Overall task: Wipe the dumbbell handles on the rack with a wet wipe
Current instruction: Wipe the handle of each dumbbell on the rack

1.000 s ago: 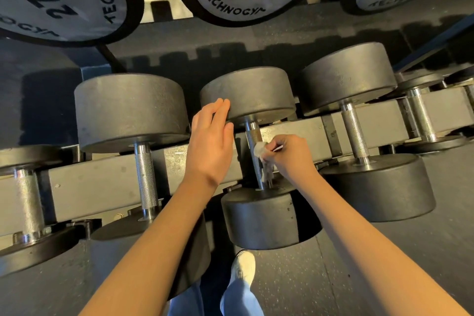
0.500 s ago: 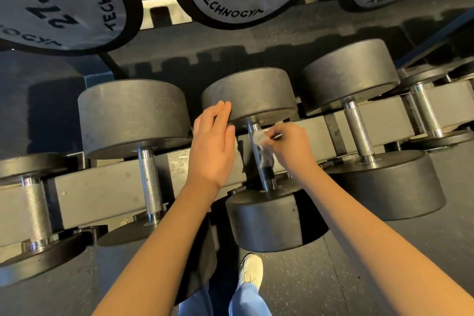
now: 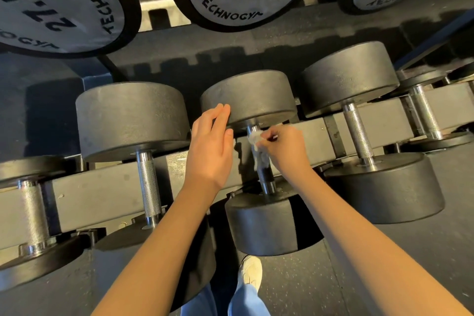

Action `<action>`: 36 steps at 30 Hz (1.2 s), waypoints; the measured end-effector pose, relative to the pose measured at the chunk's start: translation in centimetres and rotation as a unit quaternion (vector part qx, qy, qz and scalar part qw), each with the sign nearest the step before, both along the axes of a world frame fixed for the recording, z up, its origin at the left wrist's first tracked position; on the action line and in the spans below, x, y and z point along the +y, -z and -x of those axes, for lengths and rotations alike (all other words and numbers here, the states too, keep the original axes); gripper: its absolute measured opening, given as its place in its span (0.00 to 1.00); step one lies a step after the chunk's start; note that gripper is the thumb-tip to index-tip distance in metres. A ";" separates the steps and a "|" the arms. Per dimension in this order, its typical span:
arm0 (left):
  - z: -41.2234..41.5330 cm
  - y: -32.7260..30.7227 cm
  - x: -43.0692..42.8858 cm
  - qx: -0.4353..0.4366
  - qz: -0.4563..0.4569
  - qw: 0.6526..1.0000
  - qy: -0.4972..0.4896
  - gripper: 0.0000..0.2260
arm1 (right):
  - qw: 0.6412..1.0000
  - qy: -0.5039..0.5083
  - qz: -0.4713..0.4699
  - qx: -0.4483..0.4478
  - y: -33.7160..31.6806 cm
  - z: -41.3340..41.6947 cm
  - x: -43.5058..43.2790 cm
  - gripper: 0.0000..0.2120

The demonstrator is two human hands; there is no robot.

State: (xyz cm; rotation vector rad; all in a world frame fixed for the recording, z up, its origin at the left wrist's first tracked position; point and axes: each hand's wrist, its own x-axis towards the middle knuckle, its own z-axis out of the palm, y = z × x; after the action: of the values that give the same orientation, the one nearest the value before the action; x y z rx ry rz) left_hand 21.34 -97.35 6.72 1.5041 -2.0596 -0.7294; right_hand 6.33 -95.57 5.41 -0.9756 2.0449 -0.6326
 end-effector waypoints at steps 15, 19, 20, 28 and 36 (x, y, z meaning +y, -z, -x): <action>-0.2 -0.6 0.0 0.000 -0.017 1.000 0.007 0.20 | 0.970 -0.174 -0.093 0.145 0.4 0.8 3.9 0.16; -0.6 -1.4 -0.2 -0.013 -0.041 0.999 0.030 0.20 | 0.970 -0.159 -0.104 0.149 0.0 0.5 4.3 0.16; -0.8 -1.7 -0.3 -0.010 -0.058 0.997 0.040 0.20 | 0.971 -0.158 -0.103 0.145 -0.3 0.4 4.4 0.15; -1.2 -9.6 -0.5 0.059 -0.111 0.992 0.007 0.17 | 0.998 -0.022 0.060 -0.021 -7.2 0.7 4.8 0.06; -1.2 -18.5 -4.0 0.110 0.012 0.990 -0.084 0.14 | 0.972 0.025 0.212 -0.099 -17.8 0.4 1.9 0.07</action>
State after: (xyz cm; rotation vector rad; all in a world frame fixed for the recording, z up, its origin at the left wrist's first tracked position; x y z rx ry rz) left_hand 22.56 -101.31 25.19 1.4906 -1.7509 -0.7642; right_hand 5.96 -93.64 23.18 -1.0503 1.7967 -1.1801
